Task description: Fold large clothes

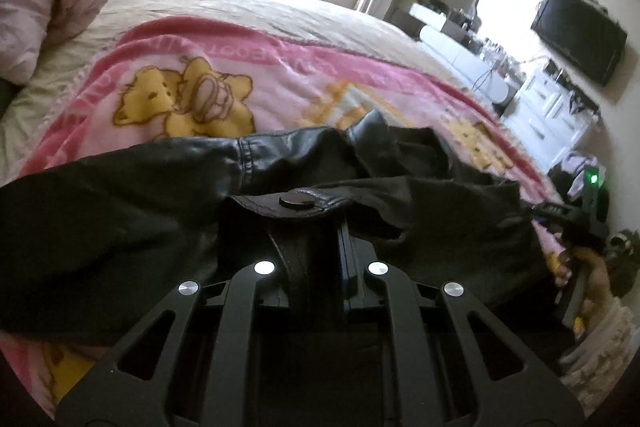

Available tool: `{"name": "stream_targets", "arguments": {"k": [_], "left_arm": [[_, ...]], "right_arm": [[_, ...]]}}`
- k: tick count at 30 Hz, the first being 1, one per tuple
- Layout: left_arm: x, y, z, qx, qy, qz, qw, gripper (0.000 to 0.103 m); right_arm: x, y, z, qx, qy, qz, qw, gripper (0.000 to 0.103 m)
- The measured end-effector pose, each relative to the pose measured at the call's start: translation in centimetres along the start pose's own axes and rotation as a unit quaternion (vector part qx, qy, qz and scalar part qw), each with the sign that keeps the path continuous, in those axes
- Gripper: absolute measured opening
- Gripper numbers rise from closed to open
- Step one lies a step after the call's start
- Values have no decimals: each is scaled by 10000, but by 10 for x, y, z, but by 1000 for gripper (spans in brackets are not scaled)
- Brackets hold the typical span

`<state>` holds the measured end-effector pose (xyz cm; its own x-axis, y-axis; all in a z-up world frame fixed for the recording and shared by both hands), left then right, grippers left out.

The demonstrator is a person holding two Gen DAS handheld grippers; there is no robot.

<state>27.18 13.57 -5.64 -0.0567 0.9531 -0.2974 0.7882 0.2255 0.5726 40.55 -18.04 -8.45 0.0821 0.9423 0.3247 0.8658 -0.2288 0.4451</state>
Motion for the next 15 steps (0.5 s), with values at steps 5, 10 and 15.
{"name": "stream_targets", "arguments": {"k": [5, 10, 15], "left_arm": [[11, -15, 33, 459, 198, -120, 9987, 10], [17, -17, 30, 634, 267, -216, 9974, 21], [21, -10, 12, 608, 76, -432, 9972, 41]], "right_arm": [[-6, 0, 7, 4, -389, -244, 9989, 16], [-4, 0, -17, -182, -398, -322, 9985, 27], [15, -14, -56, -427, 58, -605, 9972, 48]]}}
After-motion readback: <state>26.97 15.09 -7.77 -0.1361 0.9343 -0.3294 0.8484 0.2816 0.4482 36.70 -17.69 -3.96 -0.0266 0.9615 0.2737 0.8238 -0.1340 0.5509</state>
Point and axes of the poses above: each gripper's, at about its wrist camera, not at the fingertips, and z roughly the way its jaws point, x to its left, y to its top, the point moved 9 cm from there along z, roughly the way its jaws point, and after that the axes turned 9 degrees about x, right-handed, at the moved point
